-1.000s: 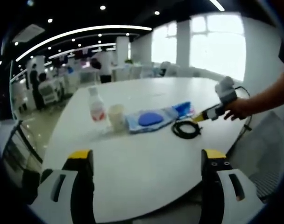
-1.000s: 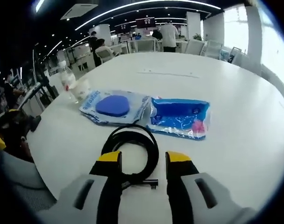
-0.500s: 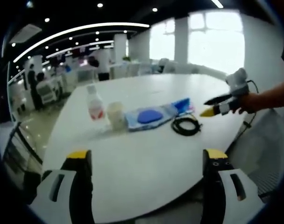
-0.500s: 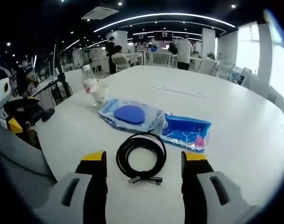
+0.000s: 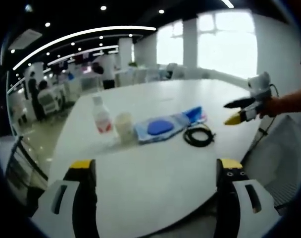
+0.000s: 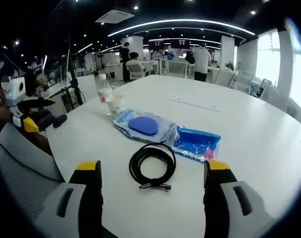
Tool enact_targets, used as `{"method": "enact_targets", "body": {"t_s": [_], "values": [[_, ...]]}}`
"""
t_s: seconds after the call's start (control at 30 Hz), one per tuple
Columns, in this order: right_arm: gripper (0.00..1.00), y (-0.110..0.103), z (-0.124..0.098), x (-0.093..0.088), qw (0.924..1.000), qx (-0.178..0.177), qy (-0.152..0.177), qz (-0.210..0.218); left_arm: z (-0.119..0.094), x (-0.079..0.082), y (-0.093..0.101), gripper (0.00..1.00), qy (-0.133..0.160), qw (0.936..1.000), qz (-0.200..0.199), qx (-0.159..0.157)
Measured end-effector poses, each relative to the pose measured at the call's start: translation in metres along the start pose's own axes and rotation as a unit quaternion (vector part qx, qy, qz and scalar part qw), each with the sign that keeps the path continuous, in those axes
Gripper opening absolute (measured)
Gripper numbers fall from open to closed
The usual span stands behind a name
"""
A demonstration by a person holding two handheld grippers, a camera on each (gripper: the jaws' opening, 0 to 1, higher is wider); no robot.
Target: Arrange the tabletop items into an orderly group along one side of the table until the central work area is clear of visible clutter.
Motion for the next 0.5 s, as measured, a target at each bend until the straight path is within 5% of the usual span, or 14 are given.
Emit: {"method": "enact_targets", "body": {"t_s": [0.5], "values": [[1.00, 0.009, -0.037, -0.007, 0.9997, -0.002, 0.021, 0.009, -0.015, 0.003, -0.011, 0.99, 0.003, 1.0000, 0.005, 0.000]]}}
Point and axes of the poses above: the point that each gripper's makers call its tool centre point, and the gripper's own axes: z roughly forward along the fingers, y roughly to its right, x roughly out of its top, the point moved 9 cm from there along -z, roughly backward along the fingers, and after that the axes turned 12 degrees about -x, right-handed, at the moved point
